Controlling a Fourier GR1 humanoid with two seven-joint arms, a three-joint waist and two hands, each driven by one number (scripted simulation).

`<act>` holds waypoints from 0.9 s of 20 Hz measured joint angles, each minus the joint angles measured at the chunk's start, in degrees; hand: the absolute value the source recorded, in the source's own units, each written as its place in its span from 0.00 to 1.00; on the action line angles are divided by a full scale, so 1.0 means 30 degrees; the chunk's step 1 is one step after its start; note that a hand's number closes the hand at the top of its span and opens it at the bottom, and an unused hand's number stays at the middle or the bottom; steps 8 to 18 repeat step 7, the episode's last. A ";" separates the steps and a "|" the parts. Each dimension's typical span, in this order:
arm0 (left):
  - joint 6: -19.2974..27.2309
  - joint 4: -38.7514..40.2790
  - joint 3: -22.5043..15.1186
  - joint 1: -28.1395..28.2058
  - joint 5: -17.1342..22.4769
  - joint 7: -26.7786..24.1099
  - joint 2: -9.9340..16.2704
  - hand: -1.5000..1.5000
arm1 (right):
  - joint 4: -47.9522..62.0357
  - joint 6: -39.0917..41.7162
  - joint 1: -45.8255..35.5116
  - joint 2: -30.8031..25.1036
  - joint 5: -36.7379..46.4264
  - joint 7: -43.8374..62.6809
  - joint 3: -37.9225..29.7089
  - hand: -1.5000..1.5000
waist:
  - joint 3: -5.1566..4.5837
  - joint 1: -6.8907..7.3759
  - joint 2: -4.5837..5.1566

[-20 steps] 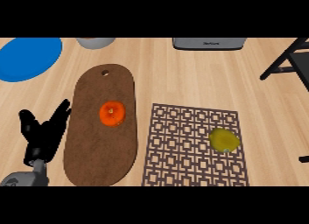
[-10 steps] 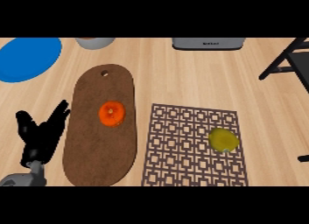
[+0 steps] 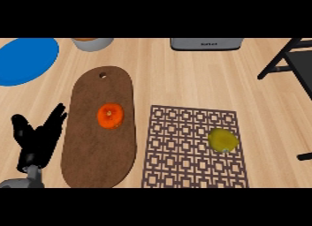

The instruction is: Pick the cupcake from the placemat and place it in the tiered shelf

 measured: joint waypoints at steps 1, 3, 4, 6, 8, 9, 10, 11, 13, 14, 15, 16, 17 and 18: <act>0.0049 0.0029 0.0008 0.0039 -0.0067 -0.0085 -0.0043 0.50 | -0.1081 0.0453 0.0139 0.0159 0.0065 0.0038 -0.0094 0.00 | -0.0003 -0.0046 -0.0019; -0.0028 0.0091 0.0075 0.0008 -0.0026 -0.0022 -0.0042 0.50 | -0.3323 0.1418 0.0639 0.0639 -0.0046 -0.0055 -0.0225 0.00 | -0.0001 -0.0110 -0.0034; -0.0085 0.0096 0.0147 0.0054 0.0021 -0.0009 -0.0004 0.50 | -0.4350 0.2210 0.0757 0.0749 -0.0243 -0.0180 -0.0336 0.00 | 0.0001 -0.0152 -0.0056; -0.0209 0.0153 0.0186 0.0107 0.0010 -0.0201 -0.0023 0.50 | -0.6308 0.3785 0.1019 0.0946 -0.0605 -0.0392 -0.0528 0.00 | 0.0007 -0.0190 -0.0073; -0.0202 -0.0077 0.0158 0.0141 0.0002 0.0051 0.0013 0.50 | -0.7217 0.4496 0.1177 0.1033 -0.0637 -0.0454 -0.0561 0.00 | 0.0002 -0.0159 -0.0065; -0.0202 -0.0077 0.0158 0.0141 0.0002 0.0051 0.0013 0.50 | -0.7217 0.4496 0.1177 0.1033 -0.0637 -0.0454 -0.0561 0.00 | 0.0002 -0.0159 -0.0065; -0.0202 -0.0077 0.0158 0.0141 0.0002 0.0051 0.0013 0.50 | -0.7217 0.4496 0.1177 0.1033 -0.0637 -0.0454 -0.0561 0.00 | 0.0002 -0.0159 -0.0065; -0.0202 -0.0077 0.0158 0.0141 0.0002 0.0051 0.0013 0.50 | -0.7217 0.4496 0.1177 0.1033 -0.0637 -0.0454 -0.0561 0.00 | 0.0002 -0.0159 -0.0065; -0.0202 -0.0077 0.0158 0.0141 0.0002 0.0051 0.0013 0.50 | -0.7217 0.4496 0.1177 0.1033 -0.0637 -0.0454 -0.0561 0.00 | 0.0002 -0.0159 -0.0065; -0.0202 -0.0077 0.0158 0.0141 0.0002 0.0051 0.0013 0.50 | -0.7217 0.4496 0.1177 0.1033 -0.0637 -0.0454 -0.0561 0.00 | 0.0002 -0.0159 -0.0065; -0.0202 -0.0077 0.0158 0.0141 0.0002 0.0051 0.0013 0.50 | -0.7217 0.4496 0.1177 0.1033 -0.0637 -0.0454 -0.0561 0.00 | 0.0002 -0.0159 -0.0065; -0.0202 -0.0077 0.0158 0.0141 0.0002 0.0051 0.0013 0.50 | -0.7217 0.4496 0.1177 0.1033 -0.0637 -0.0454 -0.0561 0.00 | 0.0002 -0.0159 -0.0065; -0.0202 -0.0077 0.0158 0.0141 0.0002 0.0051 0.0013 0.50 | -0.7217 0.4496 0.1177 0.1033 -0.0637 -0.0454 -0.0561 0.00 | 0.0002 -0.0159 -0.0065; -0.0202 -0.0077 0.0158 0.0141 0.0002 0.0051 0.0013 0.50 | -0.7217 0.4496 0.1177 0.1033 -0.0637 -0.0454 -0.0561 0.00 | 0.0002 -0.0159 -0.0065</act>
